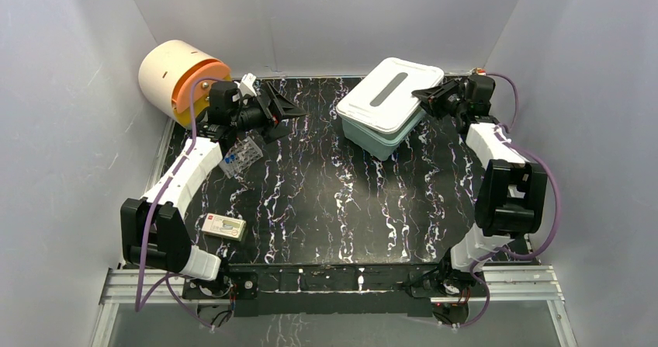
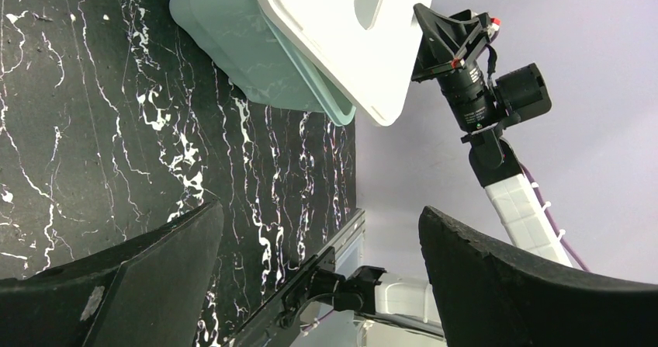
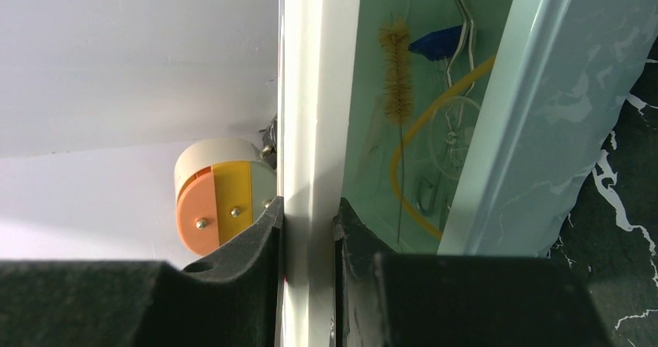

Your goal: Organize the chemistry lab equipment

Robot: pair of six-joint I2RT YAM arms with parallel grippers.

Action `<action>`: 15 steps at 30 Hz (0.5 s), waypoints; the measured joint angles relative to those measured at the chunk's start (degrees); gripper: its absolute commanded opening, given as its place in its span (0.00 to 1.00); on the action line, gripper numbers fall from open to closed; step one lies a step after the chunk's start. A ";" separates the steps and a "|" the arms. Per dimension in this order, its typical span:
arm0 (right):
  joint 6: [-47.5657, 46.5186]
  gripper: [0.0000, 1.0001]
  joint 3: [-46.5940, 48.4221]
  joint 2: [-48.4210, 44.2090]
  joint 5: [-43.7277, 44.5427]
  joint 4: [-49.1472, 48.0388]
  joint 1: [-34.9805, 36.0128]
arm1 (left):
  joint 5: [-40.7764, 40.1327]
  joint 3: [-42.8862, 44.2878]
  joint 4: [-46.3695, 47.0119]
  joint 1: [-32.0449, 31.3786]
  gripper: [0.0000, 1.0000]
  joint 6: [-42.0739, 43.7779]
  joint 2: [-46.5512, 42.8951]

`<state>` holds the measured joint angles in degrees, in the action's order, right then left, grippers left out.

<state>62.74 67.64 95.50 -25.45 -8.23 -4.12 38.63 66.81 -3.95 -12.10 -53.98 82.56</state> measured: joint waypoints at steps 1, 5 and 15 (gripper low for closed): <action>0.02 0.19 -0.39 -0.26 0.11 -0.09 -0.07 | 0.02 0.00 0.00 0.00 0.96 0.00 0.00; 0.02 0.32 -0.79 -0.74 0.52 -0.33 -0.15 | 0.26 0.00 0.02 0.00 0.96 0.00 0.00; -2.43 0.45 -0.81 -2.19 6.25 6.36 -0.42 | 0.39 0.00 0.02 0.00 0.96 -0.02 0.00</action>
<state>60.31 66.83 93.32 -19.20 -1.87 -4.54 39.03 66.81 -3.92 -12.10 -54.00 82.56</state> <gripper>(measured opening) 0.432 0.961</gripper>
